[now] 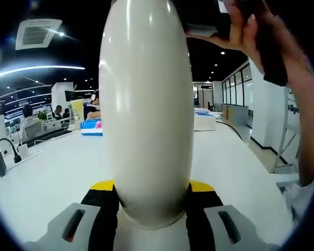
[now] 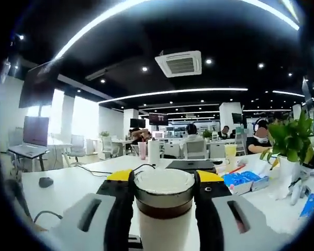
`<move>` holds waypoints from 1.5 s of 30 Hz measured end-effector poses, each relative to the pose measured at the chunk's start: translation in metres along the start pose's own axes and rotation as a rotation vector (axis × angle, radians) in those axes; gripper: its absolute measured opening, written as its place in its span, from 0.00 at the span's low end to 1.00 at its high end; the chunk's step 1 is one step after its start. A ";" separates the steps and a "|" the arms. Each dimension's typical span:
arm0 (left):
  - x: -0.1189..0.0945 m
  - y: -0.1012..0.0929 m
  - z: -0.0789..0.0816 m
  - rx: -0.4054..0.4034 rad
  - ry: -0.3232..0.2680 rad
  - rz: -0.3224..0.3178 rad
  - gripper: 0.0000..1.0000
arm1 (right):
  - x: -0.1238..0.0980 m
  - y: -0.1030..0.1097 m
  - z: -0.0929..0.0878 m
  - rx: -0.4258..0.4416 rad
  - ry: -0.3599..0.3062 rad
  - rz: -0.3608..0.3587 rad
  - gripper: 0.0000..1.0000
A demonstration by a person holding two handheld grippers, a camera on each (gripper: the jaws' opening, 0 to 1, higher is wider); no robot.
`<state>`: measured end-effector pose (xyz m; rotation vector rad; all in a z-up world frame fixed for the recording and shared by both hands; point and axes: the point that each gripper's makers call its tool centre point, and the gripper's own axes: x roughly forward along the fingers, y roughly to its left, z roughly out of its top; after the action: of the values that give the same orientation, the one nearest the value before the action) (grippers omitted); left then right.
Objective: Grasp the water cup twist off the cup lid place the cup lid on the table
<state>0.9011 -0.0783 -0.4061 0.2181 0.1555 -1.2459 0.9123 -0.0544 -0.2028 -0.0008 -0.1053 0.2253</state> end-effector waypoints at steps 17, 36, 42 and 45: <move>0.000 0.000 0.000 -0.001 0.002 0.003 0.51 | 0.007 0.005 -0.002 0.010 0.056 0.216 0.47; 0.000 0.003 -0.001 0.003 0.004 0.006 0.51 | 0.009 0.011 -0.004 0.016 0.089 0.448 0.47; 0.000 0.006 -0.002 0.005 0.005 0.007 0.51 | 0.007 0.015 -0.004 0.013 0.101 0.543 0.47; 0.000 0.007 -0.003 0.005 0.005 0.006 0.51 | 0.007 0.016 -0.005 0.015 0.116 0.594 0.47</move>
<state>0.9081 -0.0756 -0.4083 0.2262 0.1556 -1.2396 0.9156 -0.0369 -0.2072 -0.0309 0.0153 0.8183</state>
